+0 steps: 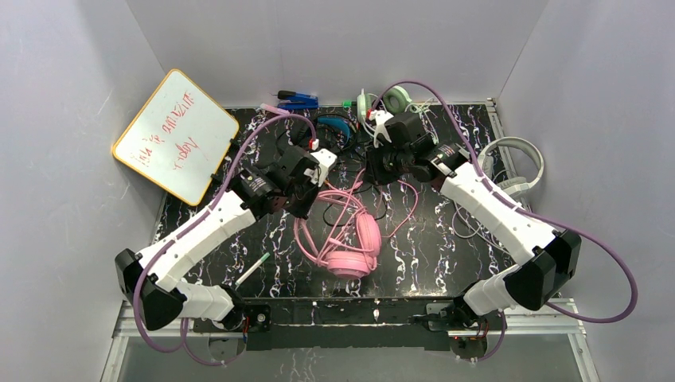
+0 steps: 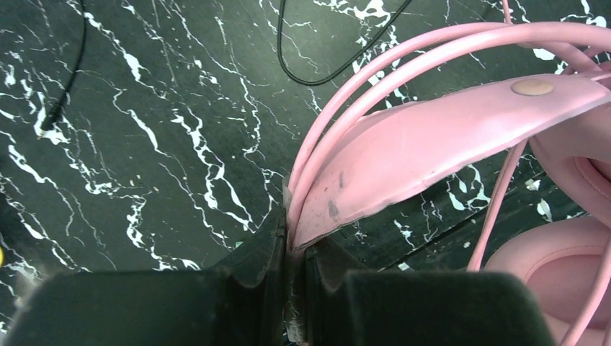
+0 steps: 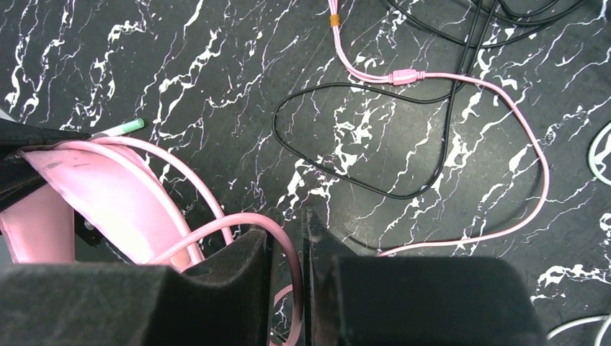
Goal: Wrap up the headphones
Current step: Wrap the headphones cable around the headphones.
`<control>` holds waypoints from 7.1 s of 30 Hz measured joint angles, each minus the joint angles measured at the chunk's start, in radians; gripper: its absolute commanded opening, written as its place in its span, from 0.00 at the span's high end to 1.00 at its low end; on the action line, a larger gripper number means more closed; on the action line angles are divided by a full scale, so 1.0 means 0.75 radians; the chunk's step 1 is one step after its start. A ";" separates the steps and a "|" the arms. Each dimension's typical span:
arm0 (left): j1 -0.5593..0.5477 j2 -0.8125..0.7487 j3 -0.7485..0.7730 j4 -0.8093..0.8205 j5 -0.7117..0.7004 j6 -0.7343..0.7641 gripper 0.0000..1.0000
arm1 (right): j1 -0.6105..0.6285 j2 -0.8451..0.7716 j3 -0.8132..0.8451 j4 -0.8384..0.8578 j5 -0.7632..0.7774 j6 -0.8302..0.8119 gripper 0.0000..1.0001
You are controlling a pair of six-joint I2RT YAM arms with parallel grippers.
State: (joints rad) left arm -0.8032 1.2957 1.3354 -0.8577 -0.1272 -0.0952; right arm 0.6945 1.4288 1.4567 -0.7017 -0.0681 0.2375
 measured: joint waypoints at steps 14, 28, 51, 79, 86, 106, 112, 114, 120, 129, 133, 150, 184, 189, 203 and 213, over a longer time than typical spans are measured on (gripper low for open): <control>-0.067 0.009 -0.073 0.017 0.017 -0.091 1.00 | -0.092 0.029 -0.067 0.007 -0.132 0.034 0.77; -0.076 -0.066 0.002 -0.073 -0.052 -0.326 1.00 | -0.141 -0.181 -0.478 0.237 -0.190 0.032 0.77; -0.078 0.135 1.025 -0.452 -0.020 -0.808 1.00 | -0.156 -0.248 -0.903 1.350 -0.646 0.171 0.78; 0.430 0.372 1.041 -0.191 0.080 -0.965 1.00 | -0.062 -0.590 -1.477 1.712 -0.799 0.459 0.95; 0.559 0.470 0.909 -0.107 0.131 -0.946 1.00 | -0.038 -0.855 -1.463 1.585 -0.797 0.549 0.99; 0.506 0.437 0.469 -0.012 -0.525 -0.801 1.00 | -0.007 -0.276 -0.520 0.851 -0.951 0.479 0.97; 0.358 0.435 0.404 0.014 -0.706 -0.717 1.00 | -0.001 -0.099 -0.224 0.632 -0.962 0.393 0.95; 0.317 0.435 0.360 0.042 -0.714 -0.690 1.00 | 0.001 -0.045 -0.152 0.569 -0.962 0.365 0.94; 0.244 0.435 0.233 0.129 -0.712 -0.623 1.00 | 0.002 0.066 -0.029 0.386 -0.920 0.296 0.89; 0.132 0.373 0.045 0.263 -0.668 -0.433 1.00 | -0.001 0.127 0.080 0.200 -0.805 0.231 0.88; 0.119 0.273 -0.044 0.288 -0.647 -0.310 1.00 | -0.004 0.156 0.103 0.132 -0.774 0.191 0.88; 0.015 0.149 -0.114 0.296 -0.542 -0.091 1.00 | -0.015 0.157 0.087 0.083 -0.802 0.139 0.87; -0.123 0.039 -0.156 0.016 -0.420 0.026 1.00 | -0.086 0.154 0.080 -0.179 -0.170 -0.133 0.81; -0.124 0.026 -0.142 -0.018 -0.283 -0.064 1.00 | -0.088 0.135 0.062 -0.136 -0.151 -0.131 0.81; -0.124 0.020 0.004 -0.090 0.165 -0.203 1.00 | -0.124 -0.142 -0.020 -0.010 -0.047 -0.100 0.70; -0.125 0.066 0.581 -0.282 0.142 -0.342 1.00 | -0.129 -0.520 -0.208 0.242 0.190 -0.064 0.38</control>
State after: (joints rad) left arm -0.8970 1.3449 1.7710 -1.0691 -0.0208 -0.3515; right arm 0.5976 1.0386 1.3010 -0.5205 0.0746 0.1894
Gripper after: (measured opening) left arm 0.067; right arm 0.556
